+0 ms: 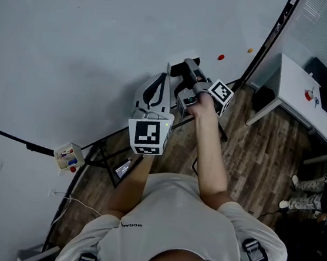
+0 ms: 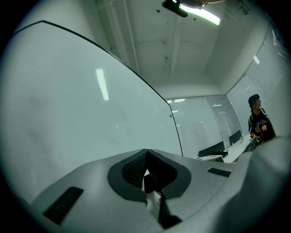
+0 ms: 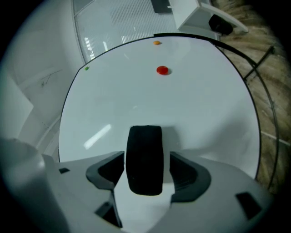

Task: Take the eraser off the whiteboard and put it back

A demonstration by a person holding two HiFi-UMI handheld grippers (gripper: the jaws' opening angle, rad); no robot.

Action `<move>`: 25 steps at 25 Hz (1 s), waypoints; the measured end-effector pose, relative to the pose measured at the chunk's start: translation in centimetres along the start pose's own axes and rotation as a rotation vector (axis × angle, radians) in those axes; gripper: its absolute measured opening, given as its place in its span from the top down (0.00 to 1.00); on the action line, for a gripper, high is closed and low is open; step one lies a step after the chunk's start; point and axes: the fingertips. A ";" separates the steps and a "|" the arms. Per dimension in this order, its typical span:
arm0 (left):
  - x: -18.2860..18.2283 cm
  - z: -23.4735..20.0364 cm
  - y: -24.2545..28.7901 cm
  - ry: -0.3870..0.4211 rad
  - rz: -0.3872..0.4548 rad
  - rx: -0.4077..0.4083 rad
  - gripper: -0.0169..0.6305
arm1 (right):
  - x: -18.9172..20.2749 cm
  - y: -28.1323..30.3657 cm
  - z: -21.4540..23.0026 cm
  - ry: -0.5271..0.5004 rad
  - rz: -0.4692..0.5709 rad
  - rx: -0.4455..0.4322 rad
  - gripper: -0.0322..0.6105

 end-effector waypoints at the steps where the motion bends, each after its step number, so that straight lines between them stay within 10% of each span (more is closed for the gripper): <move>1: 0.0 -0.1 -0.1 0.000 0.001 -0.003 0.97 | 0.0 0.1 0.0 0.002 0.004 -0.003 0.47; 25: 0.4 0.5 -0.8 0.005 -0.002 0.023 0.97 | 0.5 -0.9 -1.4 -0.029 0.044 -0.050 0.58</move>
Point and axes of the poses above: the fingertips, and each gripper's own axes: y forward along the fingers, z to its right, x out of its underside, and after that the axes turned 5 degrees about y, right-handed
